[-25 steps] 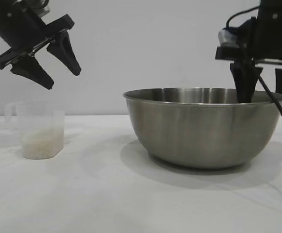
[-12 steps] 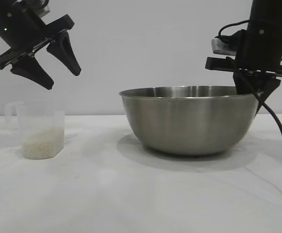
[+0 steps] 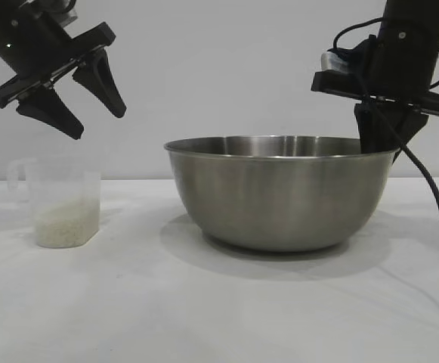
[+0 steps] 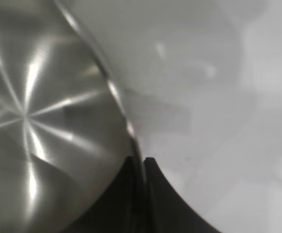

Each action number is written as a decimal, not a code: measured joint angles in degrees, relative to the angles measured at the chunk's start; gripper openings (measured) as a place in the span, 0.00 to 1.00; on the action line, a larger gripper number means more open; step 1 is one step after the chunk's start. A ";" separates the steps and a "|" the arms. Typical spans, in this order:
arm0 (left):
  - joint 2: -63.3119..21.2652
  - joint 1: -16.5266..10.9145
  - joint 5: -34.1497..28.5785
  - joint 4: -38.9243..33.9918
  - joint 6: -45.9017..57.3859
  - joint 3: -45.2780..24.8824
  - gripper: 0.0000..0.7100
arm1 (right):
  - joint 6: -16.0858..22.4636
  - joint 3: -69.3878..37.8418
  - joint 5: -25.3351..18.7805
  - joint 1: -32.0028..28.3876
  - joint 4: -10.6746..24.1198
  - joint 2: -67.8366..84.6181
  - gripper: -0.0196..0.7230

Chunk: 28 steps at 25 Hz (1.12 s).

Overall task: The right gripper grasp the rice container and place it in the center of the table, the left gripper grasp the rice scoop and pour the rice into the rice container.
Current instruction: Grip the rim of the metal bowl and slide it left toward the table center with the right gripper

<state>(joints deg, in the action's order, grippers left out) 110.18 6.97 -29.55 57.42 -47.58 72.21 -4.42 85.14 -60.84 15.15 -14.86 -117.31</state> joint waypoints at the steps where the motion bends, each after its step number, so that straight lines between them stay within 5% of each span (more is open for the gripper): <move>1: 0.00 0.00 0.00 0.00 0.00 0.00 0.66 | 0.00 0.00 -0.12 0.61 -0.11 0.00 0.03; 13: 0.00 0.00 -0.43 0.00 0.00 0.00 0.66 | -0.12 0.00 0.56 5.40 -0.49 0.00 0.03; 15: 0.00 0.00 -0.43 0.00 0.00 0.00 0.66 | -0.12 0.00 0.68 5.40 0.22 0.00 0.11; 22: 0.00 0.00 -0.96 0.00 0.00 0.00 0.66 | -0.12 4.15 -1.53 5.40 3.11 0.00 0.73; 28: 0.00 0.00 -1.21 0.00 0.00 0.00 0.66 | 0.23 11.62 -6.43 4.33 7.73 1.80 0.84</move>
<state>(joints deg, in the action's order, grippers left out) 110.18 6.97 -30.76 57.42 -47.58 72.21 -4.19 96.76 -67.27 19.48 -7.14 -115.50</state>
